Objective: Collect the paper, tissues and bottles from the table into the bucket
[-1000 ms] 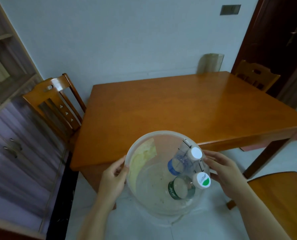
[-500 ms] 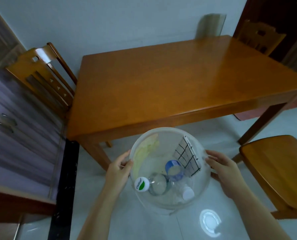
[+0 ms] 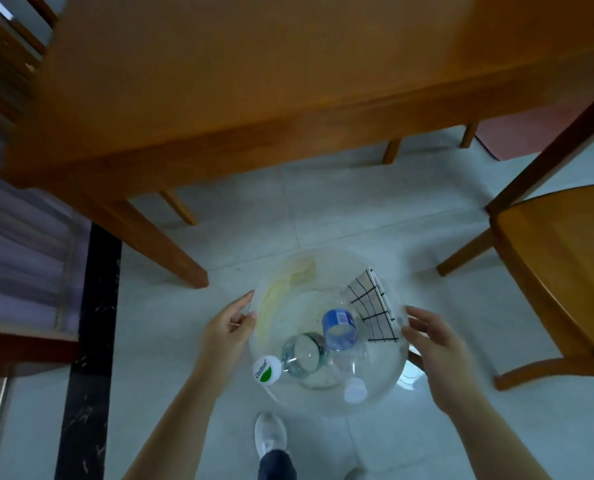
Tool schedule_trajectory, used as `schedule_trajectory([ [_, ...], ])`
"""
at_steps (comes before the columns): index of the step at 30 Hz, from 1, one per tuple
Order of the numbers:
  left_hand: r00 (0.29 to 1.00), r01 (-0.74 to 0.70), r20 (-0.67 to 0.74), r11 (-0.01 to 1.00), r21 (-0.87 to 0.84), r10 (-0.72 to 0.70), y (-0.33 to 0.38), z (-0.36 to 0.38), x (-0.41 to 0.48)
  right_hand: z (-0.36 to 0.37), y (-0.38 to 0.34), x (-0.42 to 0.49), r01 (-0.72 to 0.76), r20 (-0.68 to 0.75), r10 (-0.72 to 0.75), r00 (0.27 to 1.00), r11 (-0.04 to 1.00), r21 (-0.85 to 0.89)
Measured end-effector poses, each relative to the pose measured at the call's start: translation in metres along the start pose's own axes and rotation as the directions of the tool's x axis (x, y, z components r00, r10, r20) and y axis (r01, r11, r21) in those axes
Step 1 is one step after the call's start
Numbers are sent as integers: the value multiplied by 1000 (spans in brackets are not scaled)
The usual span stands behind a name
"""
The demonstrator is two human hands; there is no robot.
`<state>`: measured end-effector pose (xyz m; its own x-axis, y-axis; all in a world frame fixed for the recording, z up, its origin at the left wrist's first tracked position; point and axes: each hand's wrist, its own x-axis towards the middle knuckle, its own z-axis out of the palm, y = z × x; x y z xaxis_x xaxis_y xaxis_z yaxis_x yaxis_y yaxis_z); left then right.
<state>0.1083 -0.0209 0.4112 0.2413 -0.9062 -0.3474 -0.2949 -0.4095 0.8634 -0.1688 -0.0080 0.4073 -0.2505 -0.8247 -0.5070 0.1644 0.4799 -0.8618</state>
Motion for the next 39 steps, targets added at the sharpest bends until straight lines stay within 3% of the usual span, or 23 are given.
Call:
schedule_trajectory([
  [11, 975, 216, -45, 976, -3, -216, -193, 112, 53, -29, 195, 103, -165, -61, 166, 984, 986, 21],
  [20, 946, 321, -12, 942, -101, -324, -310, 184, 101, -46, 316, 173, -188, -126, 196, 973, 980, 66],
  [29, 937, 347, -8, 935, -73, -348, -366, 211, 125, -49, 375, 199, -213, -187, 219, 958, 976, 55],
  [39, 939, 343, 48, 937, -68, -340, -375, 209, 125, -52, 392, 195, -230, -194, 242, 951, 970, 82],
])
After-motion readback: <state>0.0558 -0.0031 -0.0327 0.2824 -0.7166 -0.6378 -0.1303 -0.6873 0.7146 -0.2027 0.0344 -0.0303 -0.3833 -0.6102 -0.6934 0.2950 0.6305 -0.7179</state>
